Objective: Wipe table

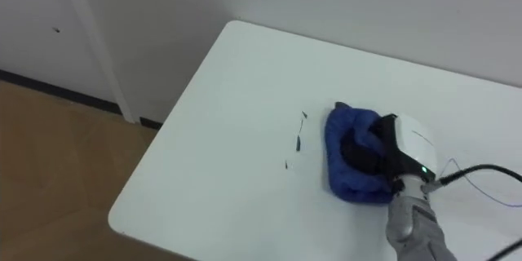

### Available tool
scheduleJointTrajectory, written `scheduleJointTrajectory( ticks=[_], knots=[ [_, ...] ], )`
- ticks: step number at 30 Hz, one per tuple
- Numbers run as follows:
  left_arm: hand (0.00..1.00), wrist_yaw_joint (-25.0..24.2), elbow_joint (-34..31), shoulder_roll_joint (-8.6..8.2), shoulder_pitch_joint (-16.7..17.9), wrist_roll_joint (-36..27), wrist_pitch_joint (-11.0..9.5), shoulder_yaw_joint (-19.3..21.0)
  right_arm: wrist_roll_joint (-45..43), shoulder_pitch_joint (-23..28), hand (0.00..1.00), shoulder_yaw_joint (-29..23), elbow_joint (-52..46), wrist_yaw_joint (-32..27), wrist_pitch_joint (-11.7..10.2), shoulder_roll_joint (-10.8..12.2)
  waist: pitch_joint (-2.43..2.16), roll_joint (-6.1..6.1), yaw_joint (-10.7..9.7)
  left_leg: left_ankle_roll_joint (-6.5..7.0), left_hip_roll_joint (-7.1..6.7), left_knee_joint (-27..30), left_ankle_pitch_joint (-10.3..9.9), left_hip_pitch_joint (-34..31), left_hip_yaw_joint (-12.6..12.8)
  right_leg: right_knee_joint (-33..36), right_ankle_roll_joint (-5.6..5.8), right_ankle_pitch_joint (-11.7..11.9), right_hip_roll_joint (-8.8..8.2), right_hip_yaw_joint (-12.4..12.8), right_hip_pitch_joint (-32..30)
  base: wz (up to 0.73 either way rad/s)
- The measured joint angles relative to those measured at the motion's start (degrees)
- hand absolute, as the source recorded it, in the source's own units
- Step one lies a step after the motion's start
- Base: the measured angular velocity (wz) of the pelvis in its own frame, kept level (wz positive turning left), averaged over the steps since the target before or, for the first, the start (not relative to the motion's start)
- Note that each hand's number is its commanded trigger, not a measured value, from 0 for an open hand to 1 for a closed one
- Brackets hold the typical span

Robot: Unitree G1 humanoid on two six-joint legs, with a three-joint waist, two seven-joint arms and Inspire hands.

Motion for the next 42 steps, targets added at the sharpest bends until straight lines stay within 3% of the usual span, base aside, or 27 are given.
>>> scheduleJointTrajectory(
  ticks=[2,4,9,13,17,20,22,24,26,29,32,35,37,40,42],
  knots=[
    [0.0,-0.01,-0.02,0.13,-0.2,0.01,-0.1,1.17,-0.19,0.84,1.0,-1.93,0.4,-0.79,0.08,-0.01,0.02,-0.2,-1.18,0.05,-0.33,-0.01,-0.02,0.11,0.66,0.84,0.27,-0.26,-0.57,0.05,-0.14,0.0],
    [0.0,0.03,-0.03,0.53,-0.79,0.02,-0.13,2.59,0.04,2.34,1.0,-3.85,0.45,-1.89,0.08,-0.03,0.0,-0.2,-2.12,1.21,-0.39,-0.06,-0.31,0.33,1.85,1.02,0.37,-0.31,-0.7,0.27,-0.03,0.0],
    [0.0,0.21,-0.24,0.72,-1.71,1.26,-0.61,6.86,-0.09,4.95,1.0,-5.4,0.33,-3.37,0.05,-0.17,-0.03,-0.5,-2.49,1.78,-0.19,-0.52,-0.66,0.62,3.09,0.76,0.47,0.08,-0.26,1.56,-0.2,-0.1],
    [0.0,0.29,-0.57,0.71,-1.92,1.11,-0.62,7.41,-1.01,4.83,1.0,-5.28,-0.79,-3.25,0.62,-0.19,-0.17,-0.53,-2.6,1.79,-0.18,-0.67,-0.64,1.11,3.46,0.89,0.5,0.17,-0.2,1.79,-0.18,-0.07],
    [0.0,0.55,-0.69,0.42,-2.4,-0.74,-0.61,4.73,-2.0,4.32,1.0,-2.17,-4.24,-1.7,4.66,-0.32,-0.17,-0.54,-2.14,1.79,-0.14,-0.82,-0.64,1.31,3.81,0.91,0.5,0.22,-0.04,2.25,-0.28,-0.08],
    [0.0,1.8,-0.5,-0.64,-4.07,-1.28,-0.66,3.25,-3.84,2.79,1.0,2.03,-8.32,0.97,9.97,-0.37,-0.08,-0.59,-0.42,1.79,0.22,-1.5,-0.64,1.37,4.93,1.33,0.1,0.61,0.47,3.58,-1.28,-0.31],
    [0.0,2.35,-0.49,-0.61,-4.75,-1.34,-0.64,1.18,-6.92,0.49,1.0,8.11,-14.1,5.02,14.01,0.31,0.14,-0.51,2.08,1.77,0.57,-1.87,-0.65,1.32,4.76,1.62,-0.59,1.05,1.39,4.76,-2.41,-0.39],
    [0.0,2.47,-0.81,-0.59,-4.88,-1.33,-0.61,-0.3,-9.61,-2.81,1.0,13.42,-17.49,8.36,15.42,1.41,0.2,-0.59,2.84,1.63,0.86,-1.89,-0.6,0.96,4.73,1.73,-0.72,1.06,1.75,4.76,-2.88,-0.06],
    [0.0,2.46,-0.83,-0.96,-5.4,-1.17,-0.39,-0.5,-11.05,-7.06,1.0,17.31,-18.2,10.85,15.27,2.52,0.68,-0.54,4.46,1.37,1.13,-1.91,-0.44,0.6,4.76,1.52,-1.04,1.26,2.03,4.67,-3.21,0.02],
    [0.0,2.46,-1.21,-1.0,-4.4,-1.0,0.42,-0.33,-10.87,-10.38,1.0,18.37,-17.52,13.51,14.79,3.72,0.67,-0.57,7.17,1.34,1.32,-1.72,-0.42,-0.03,3.29,1.32,-1.05,1.26,1.94,3.18,-3.03,0.28],
    [0.0,2.44,-1.29,-0.19,-0.84,-1.19,1.82,-0.26,-8.36,-10.16,1.0,17.01,-14.15,13.84,14.09,3.41,0.6,-0.74,6.86,1.21,1.12,-0.91,-0.26,-0.43,1.73,0.74,-0.97,1.2,1.39,1.29,-1.85,0.43],
    [0.0,2.34,-1.29,0.04,2.34,-1.13,2.25,-0.02,-3.88,-7.13,1.0,11.99,-10.12,11.27,10.07,2.62,0.61,-0.74,4.28,1.21,0.23,-0.71,-0.26,0.17,0.88,-1.13,-0.05,0.63,0.3,-0.13,0.49,0.52],
    [0.0,2.22,-1.28,0.24,3.21,-1.06,2.18,2.5,0.41,-4.25,1.0,7.51,-6.36,7.97,5.71,2.54,0.57,-0.85,2.69,1.21,-0.14,-0.71,-0.26,0.54,1.18,-1.43,0.65,0.19,-0.2,-0.02,1.39,0.23],
    [0.0,2.28,-1.29,0.44,3.71,-0.45,2.05,4.73,1.26,-2.76,1.0,3.68,-3.42,5.35,3.51,2.31,0.5,-0.71,0.83,1.21,-0.32,-0.73,-0.26,0.72,1.91,-1.5,0.92,0.02,-0.45,0.06,1.86,0.01],
    [0.0,2.38,-1.36,0.49,3.31,-0.04,0.73,7.35,2.78,-0.51,1.0,-0.81,-2.35,4.27,2.58,1.93,0.21,-0.96,-0.76,1.21,-0.39,-0.77,-0.26,0.73,2.01,-1.51,0.92,0.02,-0.48,0.06,2.35,-0.02]
  ],
)
